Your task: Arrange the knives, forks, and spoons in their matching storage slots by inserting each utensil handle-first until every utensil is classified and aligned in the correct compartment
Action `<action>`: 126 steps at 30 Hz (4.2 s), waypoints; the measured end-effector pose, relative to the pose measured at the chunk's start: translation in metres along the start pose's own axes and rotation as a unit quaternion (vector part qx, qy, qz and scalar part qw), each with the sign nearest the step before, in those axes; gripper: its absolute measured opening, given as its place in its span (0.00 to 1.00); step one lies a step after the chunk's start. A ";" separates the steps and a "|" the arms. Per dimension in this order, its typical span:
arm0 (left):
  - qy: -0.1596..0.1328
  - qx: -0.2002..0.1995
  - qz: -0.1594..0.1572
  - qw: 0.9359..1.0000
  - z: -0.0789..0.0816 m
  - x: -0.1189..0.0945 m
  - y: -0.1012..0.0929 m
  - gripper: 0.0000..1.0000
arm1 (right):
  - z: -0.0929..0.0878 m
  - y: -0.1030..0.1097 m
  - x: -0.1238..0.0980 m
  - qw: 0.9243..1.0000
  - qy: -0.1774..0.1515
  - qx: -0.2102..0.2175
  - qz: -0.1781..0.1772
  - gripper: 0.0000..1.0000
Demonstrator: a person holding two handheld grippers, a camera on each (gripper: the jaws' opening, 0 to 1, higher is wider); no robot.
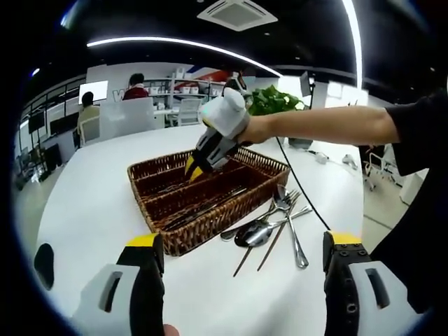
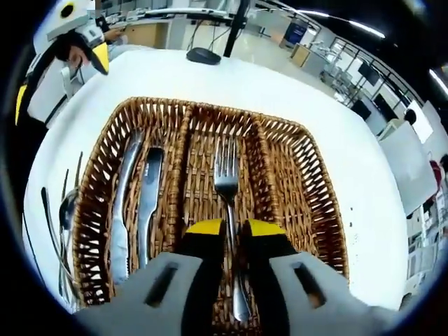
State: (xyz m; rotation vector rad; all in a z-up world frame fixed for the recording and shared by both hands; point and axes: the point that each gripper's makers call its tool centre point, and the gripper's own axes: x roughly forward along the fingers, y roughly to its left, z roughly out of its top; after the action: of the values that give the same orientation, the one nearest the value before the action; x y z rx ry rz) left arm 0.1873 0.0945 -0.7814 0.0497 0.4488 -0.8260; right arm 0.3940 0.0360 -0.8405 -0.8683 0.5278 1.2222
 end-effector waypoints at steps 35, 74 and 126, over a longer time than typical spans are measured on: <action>-0.031 0.012 -0.001 0.999 0.020 0.008 -0.001 0.99 | -0.018 0.050 -0.131 0.939 -0.173 0.263 -0.138 0.68; -0.059 0.004 0.011 0.998 0.019 -0.013 -0.019 1.00 | -0.074 0.162 -0.217 0.902 -0.173 0.334 -0.212 0.97; -0.069 0.020 -0.003 0.997 0.015 -0.008 -0.021 0.99 | -0.112 0.158 -0.134 0.833 -0.192 0.488 -0.174 0.23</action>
State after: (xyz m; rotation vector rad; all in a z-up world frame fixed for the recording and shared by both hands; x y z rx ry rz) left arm 0.1728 0.0823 -0.7619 0.0286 0.3018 -0.8395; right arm 0.2155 -0.1175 -0.8491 0.1674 0.5404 0.6059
